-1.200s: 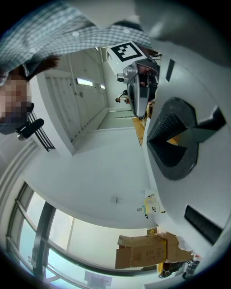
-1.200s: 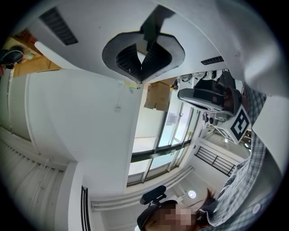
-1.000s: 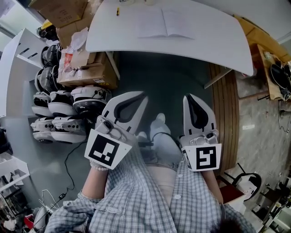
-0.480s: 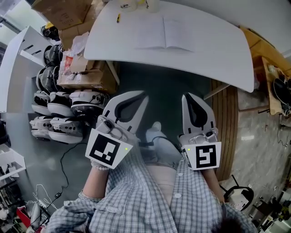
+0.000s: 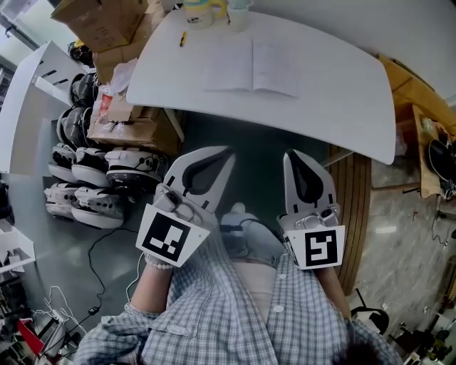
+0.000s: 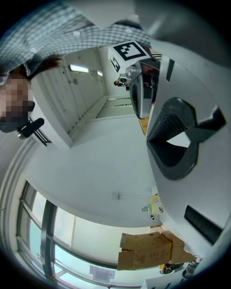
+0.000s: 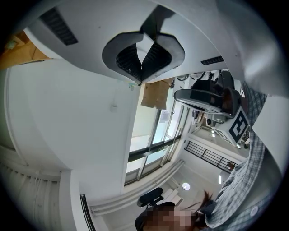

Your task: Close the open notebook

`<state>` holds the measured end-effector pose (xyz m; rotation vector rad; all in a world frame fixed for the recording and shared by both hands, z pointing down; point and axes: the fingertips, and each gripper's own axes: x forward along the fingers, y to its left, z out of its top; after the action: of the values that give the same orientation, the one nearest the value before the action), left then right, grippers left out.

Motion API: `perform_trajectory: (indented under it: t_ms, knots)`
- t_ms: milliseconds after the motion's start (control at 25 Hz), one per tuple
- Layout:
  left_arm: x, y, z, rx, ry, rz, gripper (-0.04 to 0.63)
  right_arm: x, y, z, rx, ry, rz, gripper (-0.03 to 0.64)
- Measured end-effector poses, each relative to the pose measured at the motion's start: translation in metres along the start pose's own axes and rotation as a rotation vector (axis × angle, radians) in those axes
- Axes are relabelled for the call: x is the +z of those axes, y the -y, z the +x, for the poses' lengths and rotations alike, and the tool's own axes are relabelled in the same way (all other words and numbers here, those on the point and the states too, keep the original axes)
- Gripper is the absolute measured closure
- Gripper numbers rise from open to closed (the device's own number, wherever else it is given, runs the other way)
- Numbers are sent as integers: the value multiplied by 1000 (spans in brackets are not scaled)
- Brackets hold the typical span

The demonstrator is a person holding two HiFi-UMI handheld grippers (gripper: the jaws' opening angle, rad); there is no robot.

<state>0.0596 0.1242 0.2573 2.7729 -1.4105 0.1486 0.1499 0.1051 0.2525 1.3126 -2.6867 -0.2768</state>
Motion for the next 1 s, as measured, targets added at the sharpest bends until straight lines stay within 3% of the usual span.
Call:
perform_trajectory:
  t_ms: [360,1000]
  knots:
    - [5,2,35,3,1,4,590,-11,37,9,0,-13,4,598]
    - [-4,-58,90,-44,-45,2,589,-36,65,74,-37,-73,41,598]
